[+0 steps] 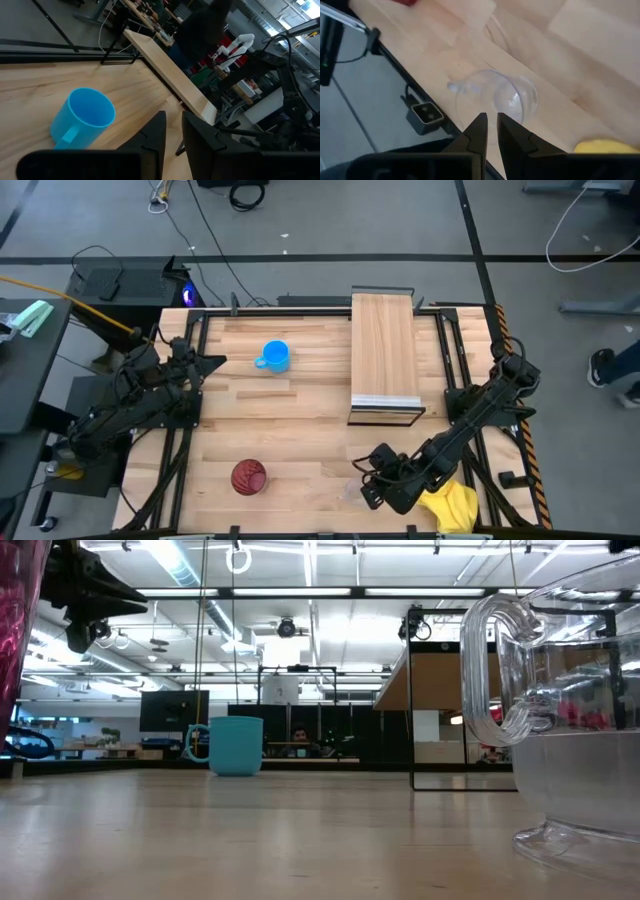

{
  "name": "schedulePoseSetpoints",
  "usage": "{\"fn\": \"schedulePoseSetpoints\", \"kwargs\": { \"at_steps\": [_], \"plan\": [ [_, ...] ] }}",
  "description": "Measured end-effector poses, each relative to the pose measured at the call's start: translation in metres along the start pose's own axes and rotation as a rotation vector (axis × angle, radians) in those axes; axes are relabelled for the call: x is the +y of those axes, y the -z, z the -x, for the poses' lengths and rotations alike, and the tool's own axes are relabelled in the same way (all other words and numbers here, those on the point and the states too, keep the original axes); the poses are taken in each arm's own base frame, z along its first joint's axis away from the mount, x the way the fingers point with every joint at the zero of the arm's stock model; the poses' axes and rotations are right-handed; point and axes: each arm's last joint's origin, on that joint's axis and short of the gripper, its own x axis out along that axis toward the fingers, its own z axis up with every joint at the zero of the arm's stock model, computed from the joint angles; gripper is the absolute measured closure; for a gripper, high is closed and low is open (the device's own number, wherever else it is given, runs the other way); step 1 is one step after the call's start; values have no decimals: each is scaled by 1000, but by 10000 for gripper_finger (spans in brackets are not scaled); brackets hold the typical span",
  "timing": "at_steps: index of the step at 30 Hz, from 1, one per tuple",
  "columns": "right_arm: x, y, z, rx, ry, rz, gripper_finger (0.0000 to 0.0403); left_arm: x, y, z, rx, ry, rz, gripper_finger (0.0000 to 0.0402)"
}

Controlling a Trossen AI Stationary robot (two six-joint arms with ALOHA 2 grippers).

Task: Stack small to large cups/mugs on shelf
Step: Put the transparent cup on the shelf

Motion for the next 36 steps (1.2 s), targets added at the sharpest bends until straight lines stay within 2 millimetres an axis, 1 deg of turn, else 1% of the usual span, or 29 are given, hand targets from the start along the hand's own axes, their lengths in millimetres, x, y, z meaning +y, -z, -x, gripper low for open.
{"fn": "schedulePoseSetpoints", "kwargs": {
  "at_steps": [3, 8, 11, 14, 17, 20, 22, 24, 27, 29, 33, 36],
  "plan": [
    [2, -7, -2, -52, -18, 19, 353, 0, 0, 0, 0, 1, -1, 335],
    [7, -30, -7, -126, -41, 65, 353, 0, 0, 0, -1, 1, 0, 330],
    [11, -42, -6, -98, -67, 58, 353, 0, 0, 0, -1, 1, 2, 328],
    [20, -43, 3, -40, -91, 53, 354, 0, 0, 0, 0, 2, 5, 327],
    [35, -40, 21, -38, -112, 27, 360, 0, 0, 0, 9, 5, 8, 329],
    [44, -31, 37, -63, -55, 10, 372, 0, 1, 0, 17, 7, 9, 332],
    [48, -20, 43, -64, 12, -5, 381, 1, 1, 0, 22, 3, 8, 332],
    [51, -7, 43, -56, 96, -17, 389, 1, 2, 0, 23, 2, 7, 331],
    [52, 12, 30, -32, 228, -11, 393, 1, 2, 0, 27, -2, 5, 327],
    [52, 18, 17, -4, 303, -16, 393, 1, 2, 0, 28, -2, 5, 326],
    [53, 24, -4, 14, 360, -29, 381, 1, 2, 0, 32, -6, 6, 330],
    [50, 26, -13, 7, 387, -42, 369, 1, 2, 0, 31, -5, 5, 333]
  ]
}}
